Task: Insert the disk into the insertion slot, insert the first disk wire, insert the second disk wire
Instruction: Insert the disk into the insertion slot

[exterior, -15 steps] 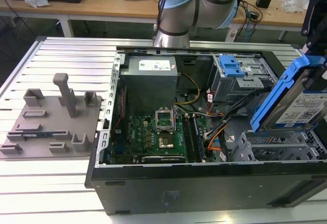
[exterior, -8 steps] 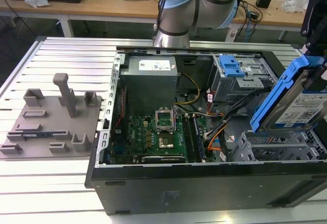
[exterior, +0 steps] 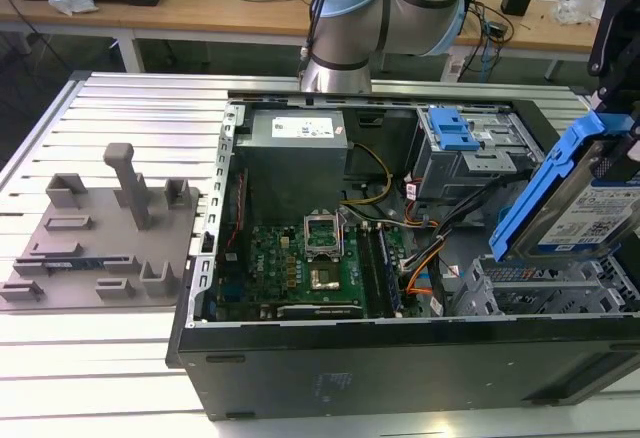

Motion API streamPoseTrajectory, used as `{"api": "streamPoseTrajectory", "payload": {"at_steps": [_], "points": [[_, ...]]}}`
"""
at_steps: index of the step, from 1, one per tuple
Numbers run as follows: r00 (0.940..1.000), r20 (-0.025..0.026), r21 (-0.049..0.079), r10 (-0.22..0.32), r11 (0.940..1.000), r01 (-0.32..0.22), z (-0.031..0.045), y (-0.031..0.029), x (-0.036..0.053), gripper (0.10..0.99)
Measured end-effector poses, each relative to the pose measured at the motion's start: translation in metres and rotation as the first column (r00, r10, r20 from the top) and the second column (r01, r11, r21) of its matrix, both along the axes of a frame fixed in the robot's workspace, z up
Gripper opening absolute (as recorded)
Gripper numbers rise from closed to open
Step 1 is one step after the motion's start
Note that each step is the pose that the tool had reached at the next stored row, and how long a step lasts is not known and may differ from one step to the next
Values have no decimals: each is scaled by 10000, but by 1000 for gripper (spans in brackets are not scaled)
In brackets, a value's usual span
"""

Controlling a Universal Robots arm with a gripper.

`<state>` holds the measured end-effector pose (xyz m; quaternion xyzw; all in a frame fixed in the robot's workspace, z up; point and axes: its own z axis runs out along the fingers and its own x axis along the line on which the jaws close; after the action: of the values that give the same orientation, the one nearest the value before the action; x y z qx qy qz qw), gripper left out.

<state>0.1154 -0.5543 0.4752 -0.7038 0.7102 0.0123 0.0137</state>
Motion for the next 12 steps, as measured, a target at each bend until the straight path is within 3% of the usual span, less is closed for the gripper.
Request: {"api": "streamPoseTrajectory", "payload": {"at_steps": [12], "points": [[10000,0,-1,-1,10000,1,-97,-7,8,365]]}}
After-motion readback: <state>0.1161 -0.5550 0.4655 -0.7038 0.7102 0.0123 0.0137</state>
